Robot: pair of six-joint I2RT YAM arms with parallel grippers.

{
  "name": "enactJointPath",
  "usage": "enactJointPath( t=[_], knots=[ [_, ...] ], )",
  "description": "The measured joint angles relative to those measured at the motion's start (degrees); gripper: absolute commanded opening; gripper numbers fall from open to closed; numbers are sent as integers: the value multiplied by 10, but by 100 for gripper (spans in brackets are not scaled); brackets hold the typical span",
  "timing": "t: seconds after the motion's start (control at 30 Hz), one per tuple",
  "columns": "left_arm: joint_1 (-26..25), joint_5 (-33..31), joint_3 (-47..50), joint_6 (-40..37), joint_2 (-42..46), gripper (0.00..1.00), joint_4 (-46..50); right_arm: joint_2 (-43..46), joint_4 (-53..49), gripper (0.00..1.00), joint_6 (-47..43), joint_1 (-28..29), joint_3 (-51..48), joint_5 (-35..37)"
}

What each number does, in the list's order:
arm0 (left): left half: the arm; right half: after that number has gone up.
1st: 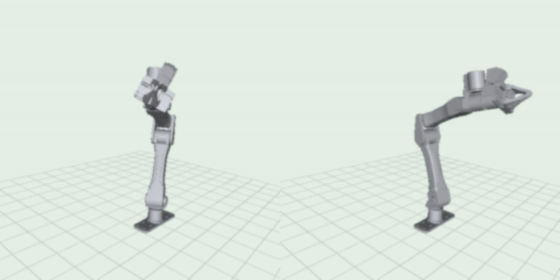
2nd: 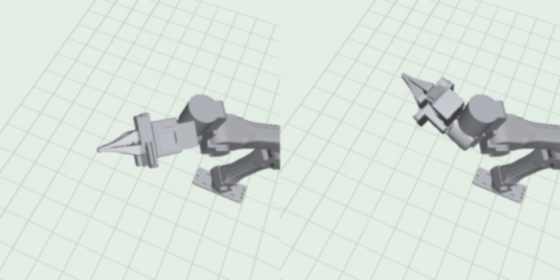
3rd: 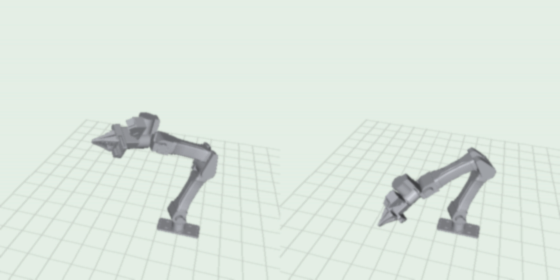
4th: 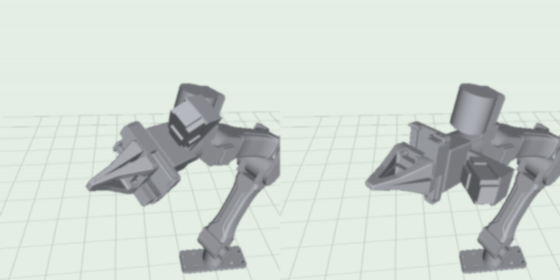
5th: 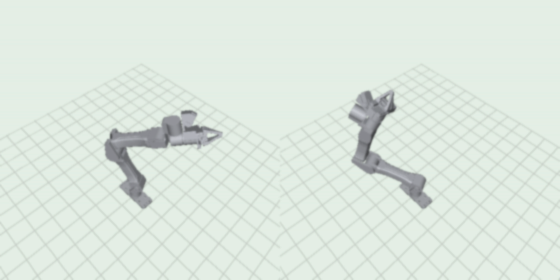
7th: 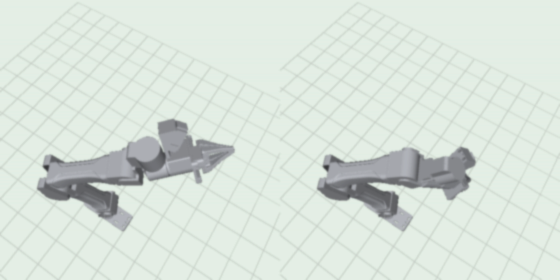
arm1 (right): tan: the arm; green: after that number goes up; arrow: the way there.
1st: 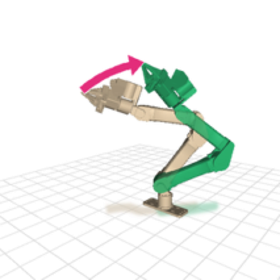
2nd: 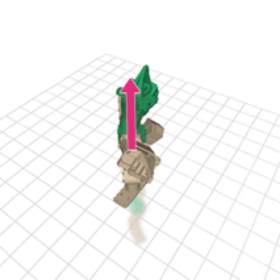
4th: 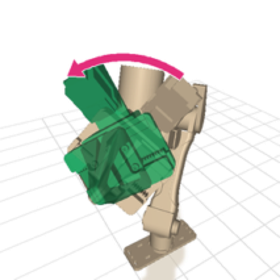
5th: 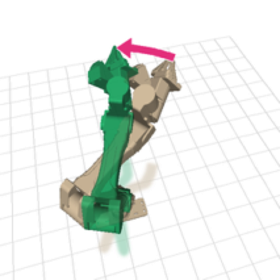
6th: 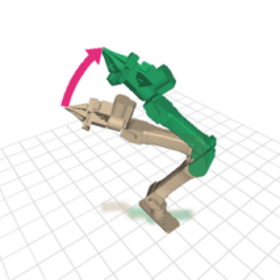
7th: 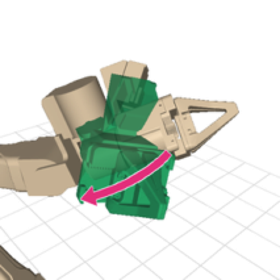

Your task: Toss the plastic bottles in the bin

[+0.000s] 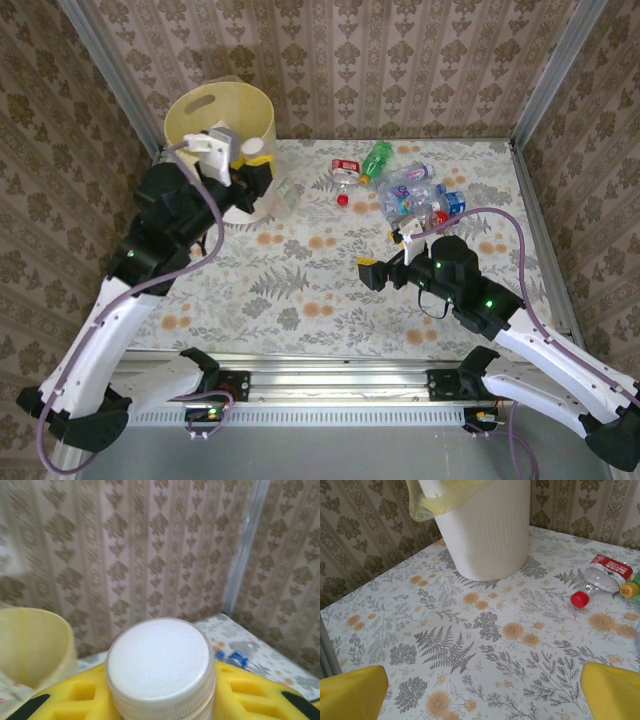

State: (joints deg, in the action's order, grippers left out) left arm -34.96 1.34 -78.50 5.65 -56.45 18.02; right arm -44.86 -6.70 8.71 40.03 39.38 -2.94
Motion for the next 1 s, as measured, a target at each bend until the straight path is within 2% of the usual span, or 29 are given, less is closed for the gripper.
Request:
enactJointPath(
  t=[0.2, 0.57, 0.77, 1.0],
  knots=[
    [13, -38, -1, -78, 43, 21, -34, 0, -6, 100, 0, 0, 0, 0],
    [25, -64, 53, -219, 62, 19, -236, 0, -19, 100, 0, 0, 0, 1],
    [54, -73, 79, -250, 44, 19, -326, 0, -26, 100, -1, 0, 0, 4],
    [114, -68, 86, -242, 20, 18, -393, 0, -27, 100, -2, 0, 0, 7]
  ],
)
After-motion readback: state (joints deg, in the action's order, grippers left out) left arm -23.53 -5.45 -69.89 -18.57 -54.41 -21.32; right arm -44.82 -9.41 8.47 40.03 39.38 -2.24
